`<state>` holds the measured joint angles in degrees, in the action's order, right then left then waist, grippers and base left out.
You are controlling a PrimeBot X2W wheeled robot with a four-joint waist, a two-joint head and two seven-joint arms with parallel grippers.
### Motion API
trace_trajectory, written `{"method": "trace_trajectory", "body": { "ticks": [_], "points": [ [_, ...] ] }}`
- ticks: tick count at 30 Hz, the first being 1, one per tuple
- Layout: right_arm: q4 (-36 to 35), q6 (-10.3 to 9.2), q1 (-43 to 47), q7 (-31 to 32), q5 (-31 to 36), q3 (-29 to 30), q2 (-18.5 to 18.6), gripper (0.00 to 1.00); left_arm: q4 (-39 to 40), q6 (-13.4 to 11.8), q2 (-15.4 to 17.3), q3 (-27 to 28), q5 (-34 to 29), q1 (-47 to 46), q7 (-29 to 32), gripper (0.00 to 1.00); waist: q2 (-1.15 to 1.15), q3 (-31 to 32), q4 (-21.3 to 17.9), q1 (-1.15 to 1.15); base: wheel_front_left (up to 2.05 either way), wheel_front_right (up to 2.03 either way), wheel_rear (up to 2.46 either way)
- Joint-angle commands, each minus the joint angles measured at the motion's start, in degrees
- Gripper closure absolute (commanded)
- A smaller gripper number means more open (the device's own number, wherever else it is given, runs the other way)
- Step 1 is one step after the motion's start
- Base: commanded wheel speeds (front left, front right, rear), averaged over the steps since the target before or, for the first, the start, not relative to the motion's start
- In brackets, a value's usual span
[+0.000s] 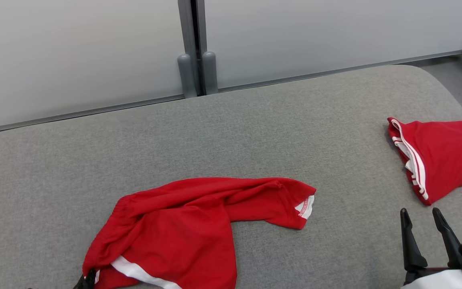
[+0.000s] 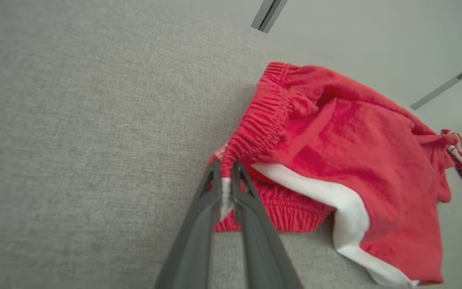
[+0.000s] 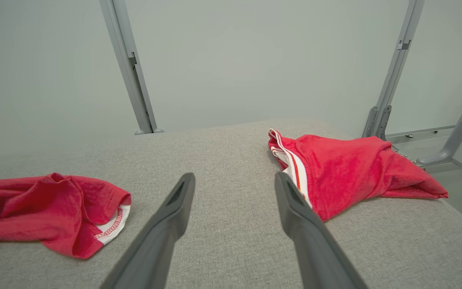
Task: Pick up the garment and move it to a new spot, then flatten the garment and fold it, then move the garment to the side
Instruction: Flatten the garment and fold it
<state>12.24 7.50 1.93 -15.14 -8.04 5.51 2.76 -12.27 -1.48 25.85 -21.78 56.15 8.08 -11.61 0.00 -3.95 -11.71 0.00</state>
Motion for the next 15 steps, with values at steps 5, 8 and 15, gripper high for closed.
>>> {"method": "trace_trajectory", "body": {
  "ticks": [5,8,15],
  "points": [
    [0.3,-0.01,0.9,0.0,0.5,0.8,0.3,0.00,-3.9,3.6,-1.5,1.4,2.4,0.1,-1.5,0.32,0.00,-0.2,1.8,0.00,0.00,0.00,0.00],
    [0.4,-0.01,0.6,0.0,0.7,0.7,0.3,0.00,-4.2,5.6,-2.0,0.8,3.3,0.0,-1.1,0.40,0.00,0.0,2.6,0.00,0.00,0.00,0.00],
    [0.5,-0.01,0.6,0.0,1.4,0.5,0.3,0.00,-2.8,3.1,1.3,0.7,-0.2,1.2,-1.4,0.00,0.00,0.9,3.6,0.00,0.00,0.00,0.00]
  ]
}}
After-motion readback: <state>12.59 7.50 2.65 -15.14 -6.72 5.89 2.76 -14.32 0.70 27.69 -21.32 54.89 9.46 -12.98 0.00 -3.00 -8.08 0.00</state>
